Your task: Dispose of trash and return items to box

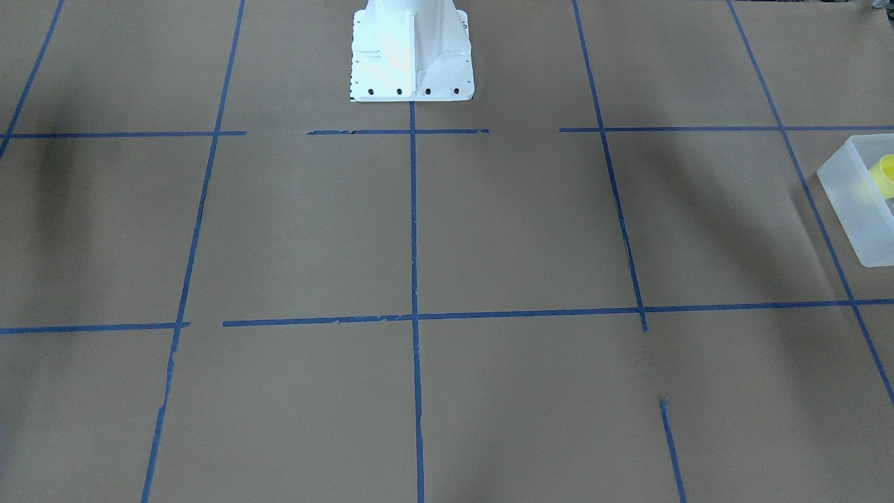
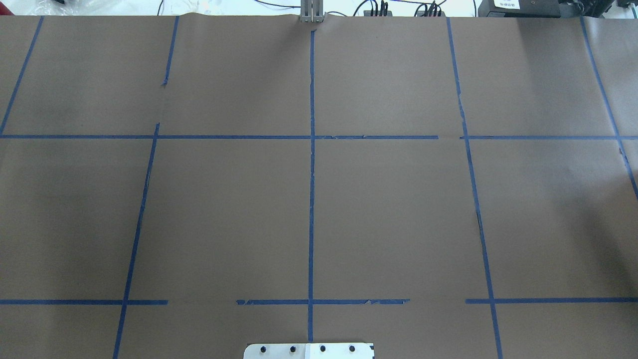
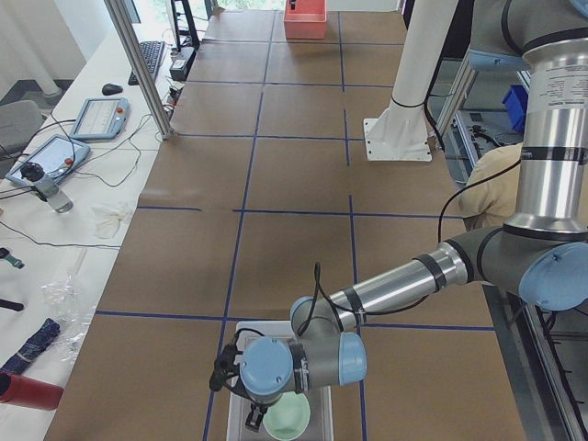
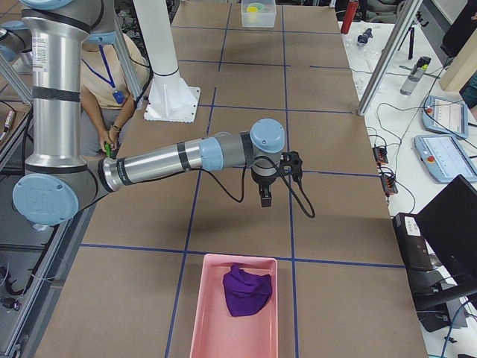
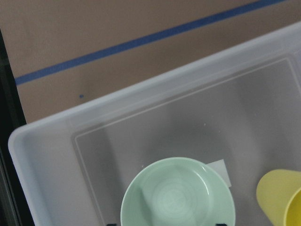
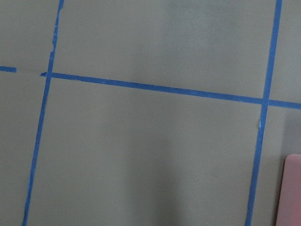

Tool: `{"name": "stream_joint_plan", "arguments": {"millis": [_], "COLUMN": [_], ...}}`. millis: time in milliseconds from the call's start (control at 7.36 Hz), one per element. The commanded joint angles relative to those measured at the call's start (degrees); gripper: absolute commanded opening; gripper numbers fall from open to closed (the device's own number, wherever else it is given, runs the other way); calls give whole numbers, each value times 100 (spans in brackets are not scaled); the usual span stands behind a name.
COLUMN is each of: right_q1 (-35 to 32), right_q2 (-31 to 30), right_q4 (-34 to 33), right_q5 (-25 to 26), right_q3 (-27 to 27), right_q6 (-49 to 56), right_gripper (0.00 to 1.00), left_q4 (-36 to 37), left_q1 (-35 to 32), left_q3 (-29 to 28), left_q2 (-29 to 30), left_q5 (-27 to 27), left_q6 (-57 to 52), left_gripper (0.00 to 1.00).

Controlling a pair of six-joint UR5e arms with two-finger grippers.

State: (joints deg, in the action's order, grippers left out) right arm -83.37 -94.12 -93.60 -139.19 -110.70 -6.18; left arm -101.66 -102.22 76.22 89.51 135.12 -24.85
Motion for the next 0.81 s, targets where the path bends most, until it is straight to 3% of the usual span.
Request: {"name": "stream_joint_plan", "arguments": {"millis": [0,136,407,679], "right_q1": [-13,-56,-162,-154], "right_q2": [200,201,114,104], "right_q4": [-44,-70,-88,-88], "right_q5": [724,700,577,577], "right_q3": [-92,-57,-48,-57], "right_q6": [37,46,47,-24], "right_gripper": [100,100,100,100], "left_q4": [2054,2515,2398,615], "left_q1": [61,192,1174,1553], "left_q3": [2614,3200,3626,3637], "left_q2": [-48,-56,-117,-1106], "left_q5": [-3,23,6,6], "left_q6": [1135,1192,2225,2683], "left_gripper": [100,100,100,100]}}
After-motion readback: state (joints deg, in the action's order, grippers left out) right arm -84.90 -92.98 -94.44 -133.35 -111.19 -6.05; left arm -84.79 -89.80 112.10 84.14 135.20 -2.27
